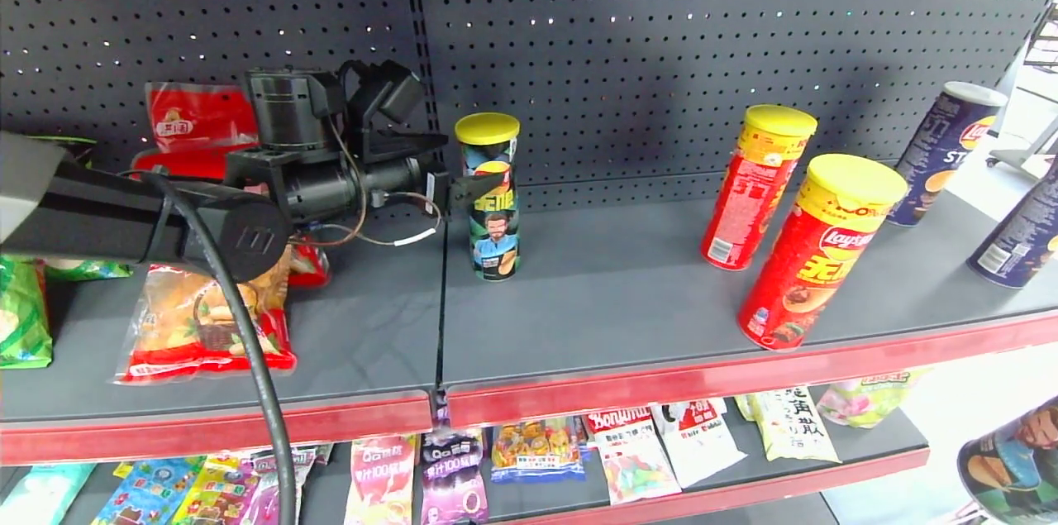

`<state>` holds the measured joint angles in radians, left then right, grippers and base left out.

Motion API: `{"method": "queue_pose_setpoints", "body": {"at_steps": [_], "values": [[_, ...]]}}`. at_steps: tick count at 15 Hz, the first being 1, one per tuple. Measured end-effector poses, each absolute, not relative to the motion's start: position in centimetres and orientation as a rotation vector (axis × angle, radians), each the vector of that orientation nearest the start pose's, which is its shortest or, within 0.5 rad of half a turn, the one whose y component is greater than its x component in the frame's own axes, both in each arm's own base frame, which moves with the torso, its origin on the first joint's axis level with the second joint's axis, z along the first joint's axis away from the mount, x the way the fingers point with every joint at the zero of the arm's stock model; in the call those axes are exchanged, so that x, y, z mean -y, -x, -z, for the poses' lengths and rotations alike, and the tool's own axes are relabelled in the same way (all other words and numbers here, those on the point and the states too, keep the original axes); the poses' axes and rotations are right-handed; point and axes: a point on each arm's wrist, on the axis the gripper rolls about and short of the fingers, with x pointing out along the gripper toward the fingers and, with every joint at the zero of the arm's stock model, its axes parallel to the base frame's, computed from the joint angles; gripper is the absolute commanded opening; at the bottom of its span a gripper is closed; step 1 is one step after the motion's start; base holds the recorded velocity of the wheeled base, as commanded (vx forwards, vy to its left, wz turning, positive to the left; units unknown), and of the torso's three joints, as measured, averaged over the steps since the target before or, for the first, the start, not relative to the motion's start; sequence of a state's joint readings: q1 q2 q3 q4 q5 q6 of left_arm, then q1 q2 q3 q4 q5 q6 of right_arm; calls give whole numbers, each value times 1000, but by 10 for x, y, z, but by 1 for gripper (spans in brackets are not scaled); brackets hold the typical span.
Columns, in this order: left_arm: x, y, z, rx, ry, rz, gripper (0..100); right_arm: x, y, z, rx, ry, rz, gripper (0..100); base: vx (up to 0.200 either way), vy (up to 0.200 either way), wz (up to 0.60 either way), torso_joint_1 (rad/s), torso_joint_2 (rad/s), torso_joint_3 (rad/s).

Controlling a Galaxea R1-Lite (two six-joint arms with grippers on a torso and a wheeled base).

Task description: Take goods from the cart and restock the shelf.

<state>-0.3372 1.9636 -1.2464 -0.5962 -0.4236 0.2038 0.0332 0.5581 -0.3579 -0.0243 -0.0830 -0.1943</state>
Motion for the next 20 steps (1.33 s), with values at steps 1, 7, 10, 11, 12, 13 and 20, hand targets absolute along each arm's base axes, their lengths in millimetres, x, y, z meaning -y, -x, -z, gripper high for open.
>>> {"method": "queue_pose_setpoints", "body": {"at_steps": [1, 7, 10, 11, 12, 13, 20], "values": [[140, -372, -206, -47, -189, 770, 100, 1, -33, -180, -180, 204, 32, 0, 0, 0, 0, 0, 0, 0], [143, -379, -199, -58, -189, 762, 100, 1, -33, -179, -184, 204, 32, 0, 0, 0, 0, 0, 0, 0], [145, -385, -199, -27, -192, 740, 0, 1, -33, -179, -185, 204, 31, 0, 0, 0, 0, 0, 0, 0], [146, -387, -199, -26, -191, 740, 0, 1, -33, -178, -186, 204, 31, 0, 0, 0, 0, 0, 0, 0], [147, -387, -197, -32, -191, 742, 0, 1, -33, -178, -188, 204, 32, 0, 0, 0, 0, 0, 0, 0], [147, -387, -197, -34, -190, 742, 0, 1, -33, -178, -188, 204, 32, 0, 0, 0, 0, 0, 0, 0], [142, -373, -206, -28, -183, 743, 0, 1, -33, -177, -191, 205, 31, 0, 0, 0, 0, 0, 0, 0]]}}
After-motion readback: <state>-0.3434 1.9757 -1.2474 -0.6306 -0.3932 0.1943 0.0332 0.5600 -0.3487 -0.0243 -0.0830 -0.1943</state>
